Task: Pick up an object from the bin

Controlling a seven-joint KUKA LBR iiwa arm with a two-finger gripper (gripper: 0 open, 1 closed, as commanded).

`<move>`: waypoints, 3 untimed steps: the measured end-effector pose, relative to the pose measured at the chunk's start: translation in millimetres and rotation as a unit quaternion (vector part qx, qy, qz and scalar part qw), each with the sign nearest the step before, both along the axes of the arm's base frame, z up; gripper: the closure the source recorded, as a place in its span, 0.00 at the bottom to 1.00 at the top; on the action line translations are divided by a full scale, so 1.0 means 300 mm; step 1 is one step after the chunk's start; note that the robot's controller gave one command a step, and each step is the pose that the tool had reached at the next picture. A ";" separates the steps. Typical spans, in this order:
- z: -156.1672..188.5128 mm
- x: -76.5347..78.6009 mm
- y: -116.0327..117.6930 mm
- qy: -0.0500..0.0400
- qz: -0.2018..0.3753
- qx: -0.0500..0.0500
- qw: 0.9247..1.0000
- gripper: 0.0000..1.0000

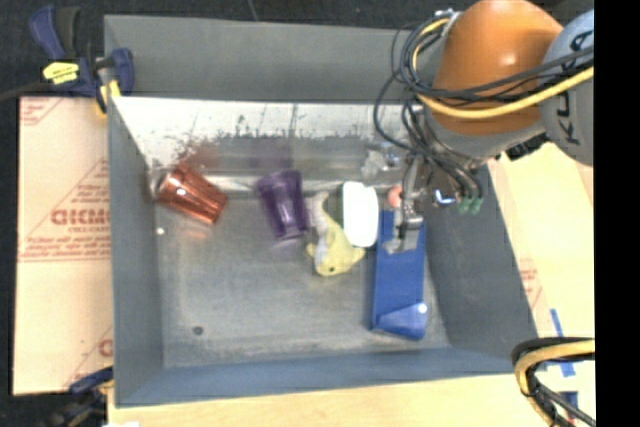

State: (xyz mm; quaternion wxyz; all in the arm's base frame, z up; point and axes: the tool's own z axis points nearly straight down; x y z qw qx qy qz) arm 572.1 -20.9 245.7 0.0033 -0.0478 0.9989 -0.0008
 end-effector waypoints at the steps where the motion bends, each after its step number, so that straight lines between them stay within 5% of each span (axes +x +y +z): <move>1: -0.197 0.021 -0.045 -0.012 0.016 -0.003 1.000 0.00; 2: -0.397 -0.085 0.045 -0.006 0.106 -0.002 0.994 0.00; 3: -0.422 -0.036 0.139 -0.012 0.091 -0.004 0.996 0.00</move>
Offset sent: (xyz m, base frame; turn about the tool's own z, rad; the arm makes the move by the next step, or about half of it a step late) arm -0.0369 0.0231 -0.1386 -0.2411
